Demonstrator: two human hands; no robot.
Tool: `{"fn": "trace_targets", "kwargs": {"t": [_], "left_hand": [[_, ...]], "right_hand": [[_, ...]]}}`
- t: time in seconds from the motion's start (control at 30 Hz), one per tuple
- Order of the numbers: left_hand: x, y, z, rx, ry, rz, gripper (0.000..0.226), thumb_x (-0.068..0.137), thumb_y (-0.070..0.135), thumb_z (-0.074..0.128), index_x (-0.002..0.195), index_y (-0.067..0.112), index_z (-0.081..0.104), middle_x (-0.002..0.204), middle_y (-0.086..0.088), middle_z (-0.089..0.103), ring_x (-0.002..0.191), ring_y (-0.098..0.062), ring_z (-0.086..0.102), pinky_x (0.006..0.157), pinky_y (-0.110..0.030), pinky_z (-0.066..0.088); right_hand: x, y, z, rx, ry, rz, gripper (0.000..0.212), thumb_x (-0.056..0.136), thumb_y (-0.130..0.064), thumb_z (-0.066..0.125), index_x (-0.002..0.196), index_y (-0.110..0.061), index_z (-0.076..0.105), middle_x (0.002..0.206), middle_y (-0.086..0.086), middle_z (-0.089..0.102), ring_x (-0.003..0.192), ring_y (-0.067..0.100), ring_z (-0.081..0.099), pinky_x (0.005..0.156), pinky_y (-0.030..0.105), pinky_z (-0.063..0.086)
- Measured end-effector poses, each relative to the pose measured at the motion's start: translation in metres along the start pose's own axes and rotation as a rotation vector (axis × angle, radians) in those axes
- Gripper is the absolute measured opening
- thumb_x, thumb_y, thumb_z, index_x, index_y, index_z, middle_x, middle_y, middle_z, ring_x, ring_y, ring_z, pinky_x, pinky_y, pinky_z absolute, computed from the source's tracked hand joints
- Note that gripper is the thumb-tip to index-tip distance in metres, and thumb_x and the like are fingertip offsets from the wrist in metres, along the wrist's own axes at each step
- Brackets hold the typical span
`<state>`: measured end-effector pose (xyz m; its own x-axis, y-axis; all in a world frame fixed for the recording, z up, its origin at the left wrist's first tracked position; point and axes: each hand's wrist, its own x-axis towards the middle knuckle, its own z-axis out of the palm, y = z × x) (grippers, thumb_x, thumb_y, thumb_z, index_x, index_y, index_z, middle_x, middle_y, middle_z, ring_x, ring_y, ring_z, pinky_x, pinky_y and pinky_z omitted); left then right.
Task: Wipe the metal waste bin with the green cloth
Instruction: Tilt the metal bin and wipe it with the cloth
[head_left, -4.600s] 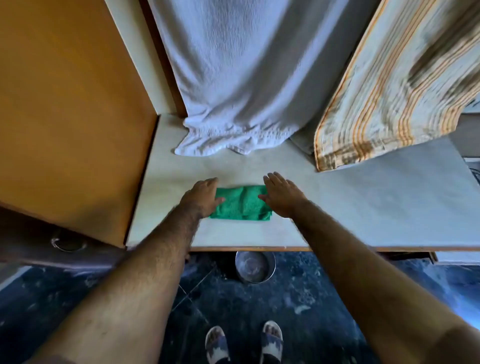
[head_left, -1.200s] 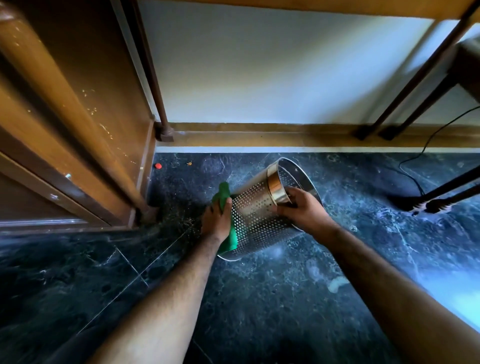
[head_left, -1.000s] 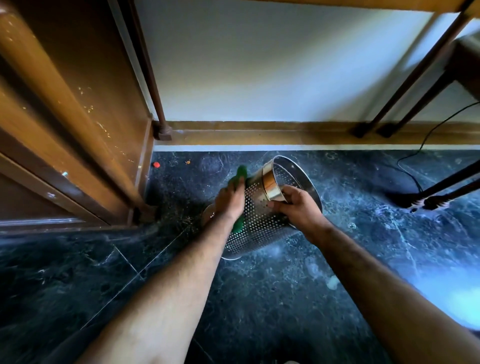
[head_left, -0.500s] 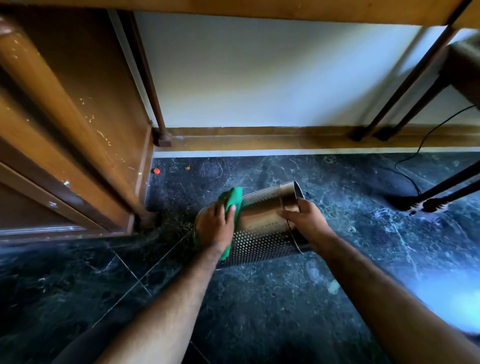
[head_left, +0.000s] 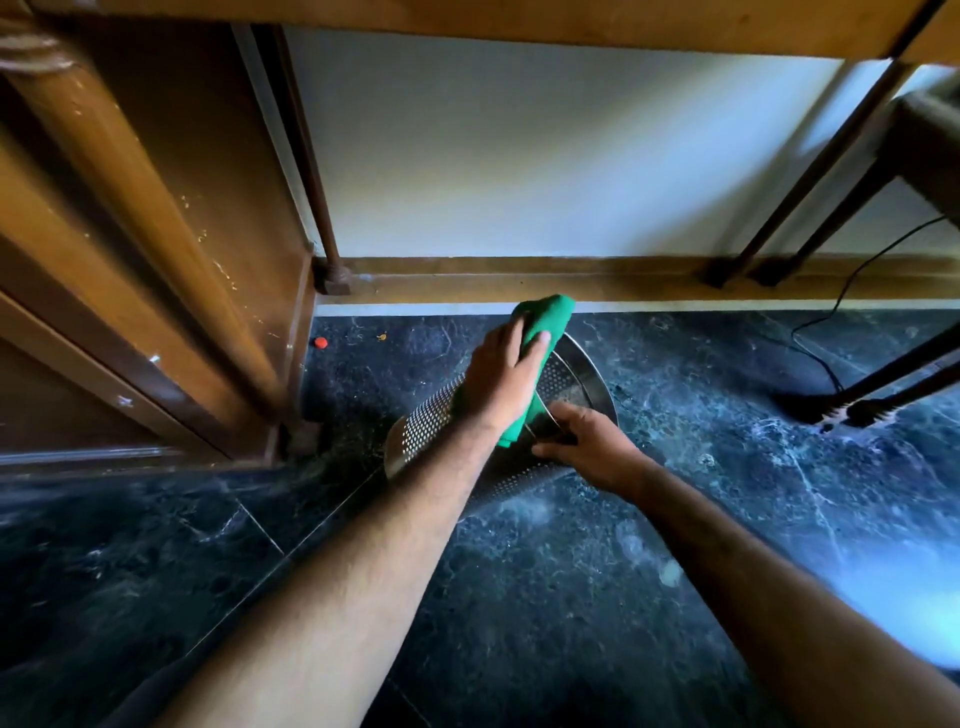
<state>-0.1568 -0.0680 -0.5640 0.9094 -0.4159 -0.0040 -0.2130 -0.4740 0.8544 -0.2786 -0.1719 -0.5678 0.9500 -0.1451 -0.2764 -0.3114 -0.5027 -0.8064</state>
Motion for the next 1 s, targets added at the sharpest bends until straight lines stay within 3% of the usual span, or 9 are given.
{"fn": "trace_targets", "kwargs": {"t": [0.13,0.23,0.3,0.43,0.53,0.7,0.8,0.87,1.0], "left_hand": [[-0.036,-0.038,0.002,-0.059,0.072,-0.039,0.049,0.097,0.05,0.043,0.119,0.012,0.064,0.115,-0.013,0.068,0.103,-0.029,0.066,0.086,-0.041,0.053],[-0.057,-0.085,0.001,0.06,0.065,-0.169,0.044,0.101,0.041,0.046,0.119,0.005,0.064,0.112,-0.021,0.068,0.102,-0.037,0.064,0.084,-0.038,0.048],[-0.06,-0.114,-0.006,0.195,0.069,-0.251,0.046,0.102,0.038,0.042,0.125,0.004,0.063,0.117,-0.025,0.068,0.106,-0.039,0.064,0.088,-0.039,0.047],[-0.038,-0.123,-0.018,0.101,-0.066,-0.515,0.055,0.103,0.043,0.034,0.142,0.008,0.05,0.14,-0.028,0.055,0.127,-0.041,0.055,0.107,-0.041,0.043],[-0.013,-0.084,-0.02,-0.02,-0.143,-0.538,0.07,0.096,0.067,0.026,0.144,0.022,0.049,0.145,-0.019,0.055,0.128,-0.038,0.055,0.111,-0.051,0.042],[0.015,-0.007,-0.008,-0.173,-0.059,-0.232,0.061,0.086,0.07,0.039,0.124,0.028,0.063,0.117,-0.009,0.071,0.1,-0.031,0.07,0.087,-0.045,0.059],[0.003,-0.001,0.001,-0.063,-0.028,0.066,0.051,0.091,0.055,0.048,0.132,0.026,0.06,0.129,-0.006,0.065,0.112,-0.02,0.064,0.096,-0.036,0.054],[-0.011,-0.018,0.009,-0.068,0.023,0.063,0.051,0.093,0.056,0.044,0.126,0.023,0.063,0.125,-0.005,0.067,0.11,-0.019,0.064,0.093,-0.034,0.053],[-0.032,-0.075,0.015,-0.006,0.024,-0.209,0.047,0.097,0.053,0.044,0.118,0.015,0.065,0.112,-0.012,0.069,0.095,-0.029,0.065,0.079,-0.033,0.049]], "right_hand": [[0.003,-0.013,0.002,0.079,0.105,0.025,0.037,0.076,-0.013,0.082,0.111,-0.018,0.07,0.101,0.003,0.078,0.09,0.021,0.073,0.081,0.037,0.058],[0.009,-0.017,0.002,0.266,0.292,0.134,0.019,0.079,-0.012,0.08,0.095,-0.02,0.073,0.088,-0.004,0.078,0.077,0.009,0.074,0.061,0.023,0.057],[0.009,-0.015,0.004,0.424,0.328,0.209,0.013,0.081,-0.011,0.078,0.085,-0.022,0.073,0.08,-0.006,0.078,0.069,0.01,0.074,0.052,0.026,0.058],[0.008,-0.016,0.013,0.477,0.315,0.199,0.018,0.081,-0.008,0.076,0.09,-0.023,0.074,0.093,-0.002,0.079,0.088,0.021,0.074,0.08,0.042,0.061],[0.007,-0.017,0.018,0.47,0.195,0.124,0.023,0.083,-0.001,0.073,0.104,-0.012,0.071,0.104,0.015,0.077,0.089,0.028,0.071,0.088,0.05,0.056],[0.005,-0.01,0.008,0.354,0.007,0.055,0.028,0.086,0.008,0.068,0.101,-0.016,0.067,0.097,0.009,0.075,0.088,0.017,0.068,0.084,0.033,0.056],[0.005,-0.012,-0.004,0.349,-0.08,0.095,0.038,0.083,0.009,0.069,0.105,-0.022,0.066,0.092,0.0,0.078,0.082,0.013,0.071,0.073,0.028,0.059],[0.01,-0.015,-0.004,0.315,0.007,0.092,0.037,0.08,0.004,0.073,0.104,-0.023,0.067,0.091,0.001,0.08,0.078,0.015,0.073,0.069,0.03,0.06],[0.021,-0.021,-0.002,0.352,0.309,0.179,0.031,0.077,-0.006,0.08,0.106,-0.007,0.07,0.102,0.012,0.077,0.096,0.031,0.073,0.088,0.048,0.059]]}}
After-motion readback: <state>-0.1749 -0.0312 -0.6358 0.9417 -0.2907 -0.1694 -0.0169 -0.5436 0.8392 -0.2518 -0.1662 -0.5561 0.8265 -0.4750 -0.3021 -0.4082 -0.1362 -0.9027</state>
